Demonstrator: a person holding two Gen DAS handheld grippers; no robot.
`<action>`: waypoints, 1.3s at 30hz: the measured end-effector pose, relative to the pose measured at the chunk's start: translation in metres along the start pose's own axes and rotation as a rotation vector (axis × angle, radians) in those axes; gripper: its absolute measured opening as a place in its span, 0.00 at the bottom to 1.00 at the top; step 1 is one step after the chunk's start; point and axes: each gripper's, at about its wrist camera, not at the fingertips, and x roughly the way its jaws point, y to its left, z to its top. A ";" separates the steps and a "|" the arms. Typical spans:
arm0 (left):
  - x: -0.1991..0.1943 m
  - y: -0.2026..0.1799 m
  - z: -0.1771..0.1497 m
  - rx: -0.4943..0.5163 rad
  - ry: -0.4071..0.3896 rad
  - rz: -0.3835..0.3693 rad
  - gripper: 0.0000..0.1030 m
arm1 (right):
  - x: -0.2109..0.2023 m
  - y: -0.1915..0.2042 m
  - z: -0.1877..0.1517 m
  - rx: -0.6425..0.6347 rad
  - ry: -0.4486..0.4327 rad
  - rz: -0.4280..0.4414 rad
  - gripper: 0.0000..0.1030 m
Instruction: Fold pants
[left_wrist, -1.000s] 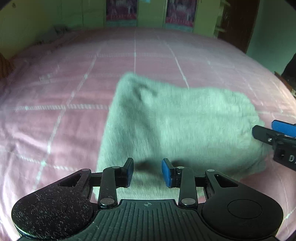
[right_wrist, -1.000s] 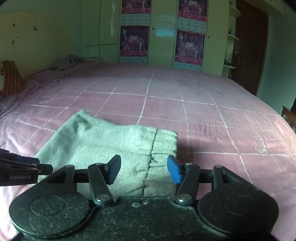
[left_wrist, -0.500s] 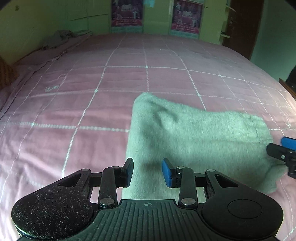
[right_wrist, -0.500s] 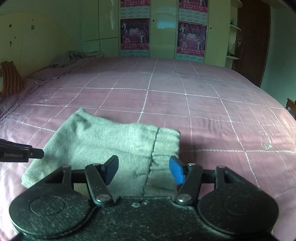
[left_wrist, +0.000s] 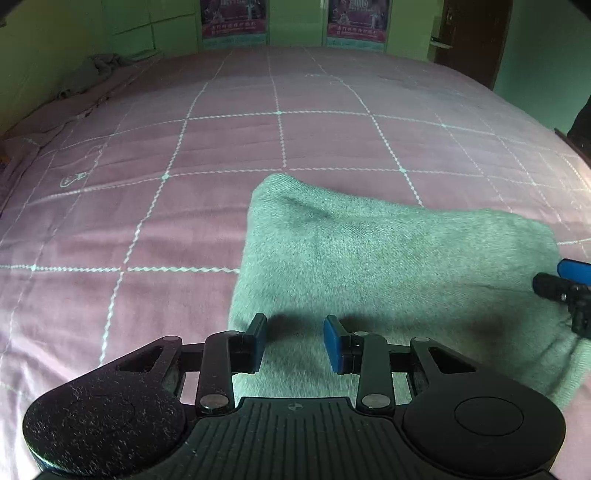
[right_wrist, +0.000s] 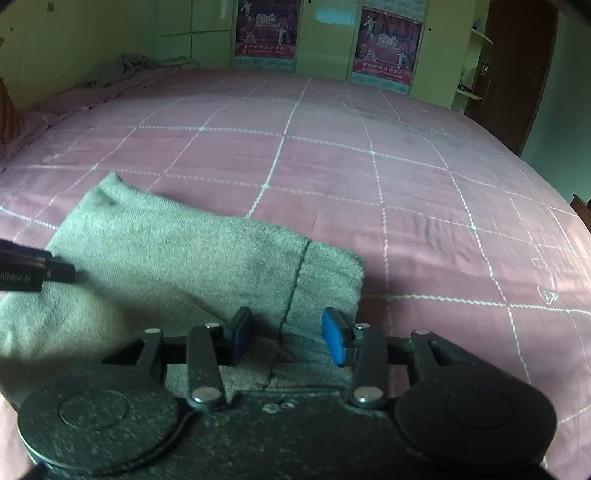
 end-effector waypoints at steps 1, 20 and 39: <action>-0.006 0.003 -0.003 -0.008 -0.007 -0.002 0.34 | -0.007 -0.002 0.001 0.016 -0.018 0.008 0.43; -0.035 0.017 -0.052 -0.068 0.037 -0.059 0.46 | -0.046 -0.041 -0.034 0.210 0.058 0.168 0.71; 0.021 0.090 -0.040 -0.356 0.197 -0.429 0.45 | 0.017 -0.107 -0.062 0.646 0.256 0.551 0.81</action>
